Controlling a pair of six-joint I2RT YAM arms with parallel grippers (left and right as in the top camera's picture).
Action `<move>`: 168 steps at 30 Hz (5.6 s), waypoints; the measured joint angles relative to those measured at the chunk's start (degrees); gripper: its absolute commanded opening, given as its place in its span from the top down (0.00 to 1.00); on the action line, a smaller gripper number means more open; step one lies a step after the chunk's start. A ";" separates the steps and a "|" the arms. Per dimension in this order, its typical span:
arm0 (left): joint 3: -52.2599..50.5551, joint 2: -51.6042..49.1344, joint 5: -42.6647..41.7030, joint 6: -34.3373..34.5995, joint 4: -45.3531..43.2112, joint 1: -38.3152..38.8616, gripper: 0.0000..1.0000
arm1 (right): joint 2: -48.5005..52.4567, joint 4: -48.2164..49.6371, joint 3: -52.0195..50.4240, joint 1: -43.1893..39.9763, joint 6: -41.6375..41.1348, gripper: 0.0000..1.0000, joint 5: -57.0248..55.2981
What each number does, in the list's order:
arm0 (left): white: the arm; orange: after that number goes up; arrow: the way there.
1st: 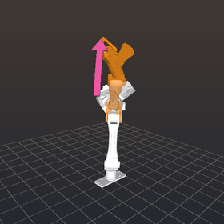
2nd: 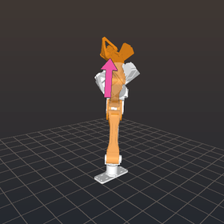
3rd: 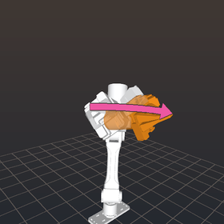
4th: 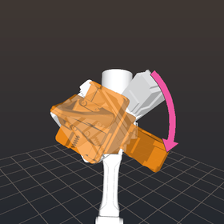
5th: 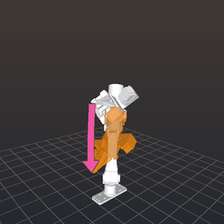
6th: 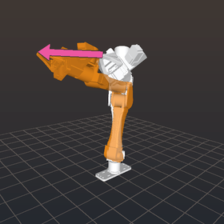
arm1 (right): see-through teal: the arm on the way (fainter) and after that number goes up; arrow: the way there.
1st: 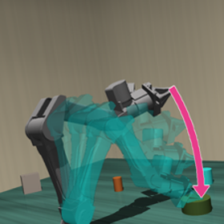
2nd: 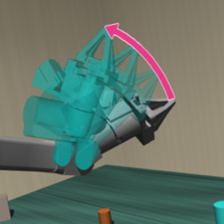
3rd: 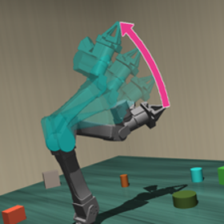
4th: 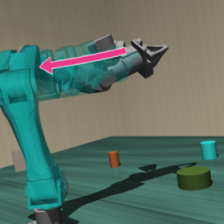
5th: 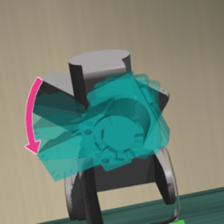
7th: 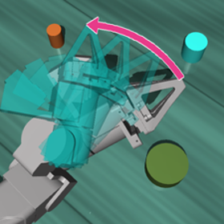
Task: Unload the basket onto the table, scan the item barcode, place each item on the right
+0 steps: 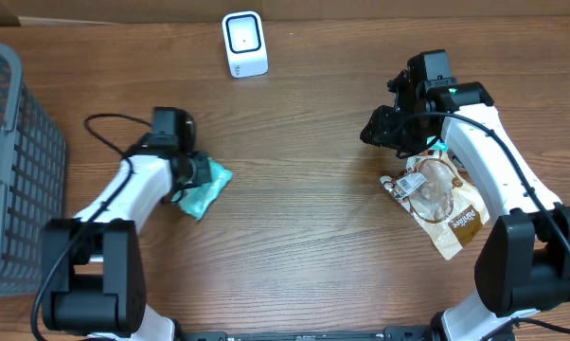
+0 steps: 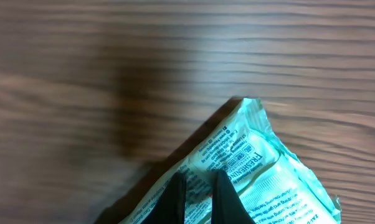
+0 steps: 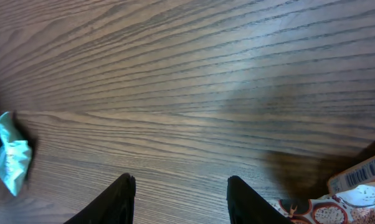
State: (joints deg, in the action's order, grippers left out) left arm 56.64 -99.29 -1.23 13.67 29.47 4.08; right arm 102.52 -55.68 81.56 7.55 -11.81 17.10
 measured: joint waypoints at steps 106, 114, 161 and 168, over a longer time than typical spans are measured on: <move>32.70 0.66 2.82 -2.97 26.51 -11.89 0.01 | -6.27 -12.81 6.99 -4.72 21.70 0.96 31.32; 32.70 0.66 2.82 -3.61 26.71 -13.07 0.00 | -6.27 -8.87 6.99 -2.67 21.94 0.96 29.16; 32.70 0.63 2.86 -3.63 26.71 -13.07 0.00 | 29.40 66.14 31.30 26.27 56.00 0.96 -43.08; 32.70 0.63 2.86 -3.63 26.71 -13.07 0.00 | 37.59 75.45 31.30 26.08 75.45 0.96 -43.36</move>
State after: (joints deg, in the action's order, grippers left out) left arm 89.34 -98.65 1.63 10.04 56.18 -8.99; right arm 140.11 19.77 112.86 33.63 63.64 -26.26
